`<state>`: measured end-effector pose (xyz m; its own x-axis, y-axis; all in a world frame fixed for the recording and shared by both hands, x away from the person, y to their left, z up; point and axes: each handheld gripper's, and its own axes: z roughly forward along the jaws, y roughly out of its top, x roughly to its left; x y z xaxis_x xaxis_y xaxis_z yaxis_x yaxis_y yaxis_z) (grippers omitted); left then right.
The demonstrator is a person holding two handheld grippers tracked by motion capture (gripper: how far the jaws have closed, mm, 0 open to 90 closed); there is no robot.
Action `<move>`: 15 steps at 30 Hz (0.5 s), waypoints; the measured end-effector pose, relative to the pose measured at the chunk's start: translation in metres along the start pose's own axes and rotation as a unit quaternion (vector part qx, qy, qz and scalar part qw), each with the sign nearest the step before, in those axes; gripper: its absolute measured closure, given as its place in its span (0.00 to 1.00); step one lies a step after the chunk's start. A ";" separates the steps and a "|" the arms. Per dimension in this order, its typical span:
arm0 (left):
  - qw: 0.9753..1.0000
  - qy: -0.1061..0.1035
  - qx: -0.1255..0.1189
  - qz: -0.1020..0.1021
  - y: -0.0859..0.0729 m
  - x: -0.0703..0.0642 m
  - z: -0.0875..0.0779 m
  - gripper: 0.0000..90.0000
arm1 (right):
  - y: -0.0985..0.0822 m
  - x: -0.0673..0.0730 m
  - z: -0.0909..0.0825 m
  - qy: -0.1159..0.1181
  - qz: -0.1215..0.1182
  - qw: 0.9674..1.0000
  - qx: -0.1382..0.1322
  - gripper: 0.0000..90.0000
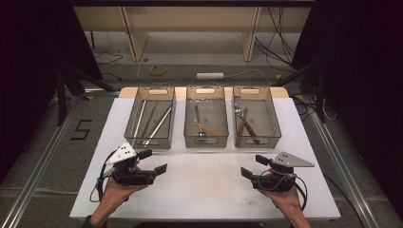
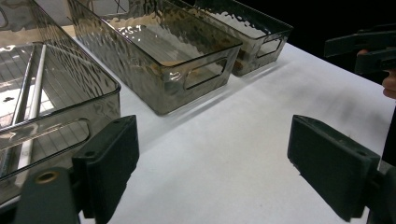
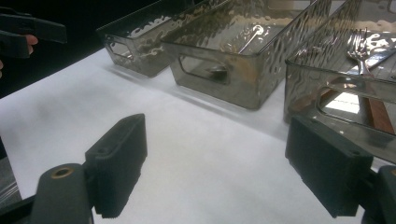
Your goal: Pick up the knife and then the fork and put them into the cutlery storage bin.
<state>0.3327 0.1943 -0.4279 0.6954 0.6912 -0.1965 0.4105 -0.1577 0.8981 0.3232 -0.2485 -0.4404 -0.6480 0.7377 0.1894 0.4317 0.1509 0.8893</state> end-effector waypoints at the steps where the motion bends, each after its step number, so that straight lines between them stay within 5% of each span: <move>1: 1.000 0.000 0.000 0.000 0.000 0.000 0.000 0.18 | 0.000 0.000 0.000 0.000 0.000 1.000 -0.001 0.24; 15: 1.000 0.000 0.001 0.000 0.000 0.001 0.000 0.18 | 0.001 0.000 0.000 -0.001 -0.003 1.000 -0.003 0.23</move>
<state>0.3331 0.1947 -0.4280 0.6952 0.6917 -0.1958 0.4119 -0.1600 0.8971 0.3239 -0.2479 -0.4395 -0.6500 0.7377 0.1826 0.4234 0.1521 0.8931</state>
